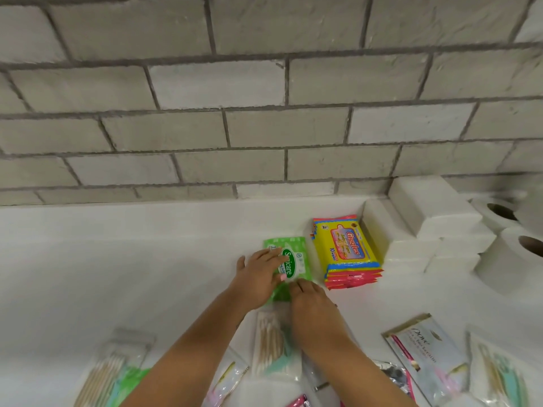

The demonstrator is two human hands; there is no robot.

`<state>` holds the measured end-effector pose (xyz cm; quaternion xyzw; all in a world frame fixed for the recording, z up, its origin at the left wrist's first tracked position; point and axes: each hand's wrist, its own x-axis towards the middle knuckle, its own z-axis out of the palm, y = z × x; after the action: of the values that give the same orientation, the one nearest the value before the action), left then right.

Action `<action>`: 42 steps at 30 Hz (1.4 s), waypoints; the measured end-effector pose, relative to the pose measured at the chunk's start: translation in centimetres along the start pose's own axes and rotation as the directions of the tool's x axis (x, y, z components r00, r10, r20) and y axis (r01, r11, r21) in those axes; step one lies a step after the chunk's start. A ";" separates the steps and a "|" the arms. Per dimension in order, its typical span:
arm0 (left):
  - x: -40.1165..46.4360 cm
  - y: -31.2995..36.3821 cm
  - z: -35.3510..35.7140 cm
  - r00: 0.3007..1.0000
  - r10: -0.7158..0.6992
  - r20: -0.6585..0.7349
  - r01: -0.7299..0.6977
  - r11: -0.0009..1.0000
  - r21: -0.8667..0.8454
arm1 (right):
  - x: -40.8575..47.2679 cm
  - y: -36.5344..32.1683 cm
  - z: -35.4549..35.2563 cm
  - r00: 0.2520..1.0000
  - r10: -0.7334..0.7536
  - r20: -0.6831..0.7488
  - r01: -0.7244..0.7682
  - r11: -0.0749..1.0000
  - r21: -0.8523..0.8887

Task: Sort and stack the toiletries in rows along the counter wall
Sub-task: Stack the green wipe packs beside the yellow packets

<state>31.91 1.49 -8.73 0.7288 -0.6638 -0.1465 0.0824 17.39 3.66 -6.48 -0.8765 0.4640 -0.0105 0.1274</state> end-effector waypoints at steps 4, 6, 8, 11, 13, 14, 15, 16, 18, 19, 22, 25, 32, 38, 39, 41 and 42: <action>0.4 0.3 0.2 1.000 0.000 -0.007 0.000 1.000 0.021 | 0.2 0.0 -0.4 1.000 0.019 0.005 -0.019 1.000 -0.004; 0.7 0.4 0.2 1.000 0.000 0.002 0.000 1.000 0.010 | 0.5 0.1 -0.4 1.000 0.021 0.014 -0.021 1.000 -0.003; 1.0 0.6 0.1 1.000 -0.008 0.003 0.008 1.000 0.006 | 0.6 0.2 -0.5 0.999 0.030 0.019 -0.030 1.000 0.008; 1.1 0.9 0.1 1.000 -0.021 -0.001 0.021 1.000 0.009 | 0.6 0.1 -0.8 0.999 0.031 0.020 -0.031 0.999 0.008; 1.1 1.0 0.1 1.000 -0.022 0.001 0.022 1.000 0.011 | 0.6 0.0 -0.9 0.999 0.032 0.032 -0.032 0.999 0.011; 1.1 1.0 0.0 1.000 -0.021 0.005 0.021 1.000 0.014 | 0.7 0.1 -0.9 0.999 0.033 0.031 -0.033 0.999 0.009; 1.2 1.1 0.0 1.000 -0.020 0.007 0.020 1.000 0.014 | 0.7 0.1 -1.0 0.999 0.032 0.032 -0.032 0.999 0.005; 1.2 1.1 -0.1 1.000 -0.020 0.008 0.020 1.000 0.012 | 0.7 0.0 -1.1 0.999 0.032 0.038 -0.032 0.999 0.009; 1.2 1.1 -0.1 1.000 -0.023 0.008 0.023 1.000 0.009 | 0.6 0.0 -1.2 0.998 0.031 0.047 -0.031 0.999 0.010; 1.2 1.2 -0.1 1.000 -0.026 0.008 0.026 1.000 0.011 | 0.5 0.0 -1.3 0.998 0.024 0.050 -0.024 1.000 0.002; 1.3 1.4 -0.3 0.999 -0.037 0.011 0.037 0.999 0.022 | 0.3 0.0 -1.6 0.998 0.019 0.062 -0.018 1.000 -0.012; 0.9 1.7 -0.9 0.998 -0.058 0.010 0.058 0.998 -0.006 | 0.4 0.1 -1.6 0.998 0.010 0.065 -0.009 1.000 -0.013; -3.9 -0.5 -4.1 0.977 -0.134 -0.165 0.095 0.970 -0.222 | -0.2 -0.1 -1.8 0.998 0.026 -0.064 -0.014 0.985 0.173; -11.5 -2.9 -7.1 0.929 -0.342 -0.138 0.276 0.892 -0.357 | -2.7 -3.0 -2.4 0.991 -0.035 -0.130 0.077 0.940 0.334; -12.9 -3.3 -7.5 0.914 -0.383 -0.131 0.319 0.880 -0.351 | -3.1 -3.5 -2.3 0.990 -0.055 -0.127 0.098 0.928 0.359; -15.5 -4.2 -7.8 0.880 -0.464 -0.105 0.414 0.856 -0.310 | -4.0 -4.7 -2.0 0.989 -0.096 -0.108 0.132 0.910 0.393; -16.7 -4.6 -7.8 0.861 -0.502 -0.076 0.469 0.844 -0.262 | -4.4 -5.2 -1.8 0.988 -0.119 -0.100 0.150 0.905 0.398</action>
<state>37.53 17.97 -1.13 0.8668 -0.4278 -0.1875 0.1747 18.89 9.68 -3.10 -0.8602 0.3947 -0.1471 0.2876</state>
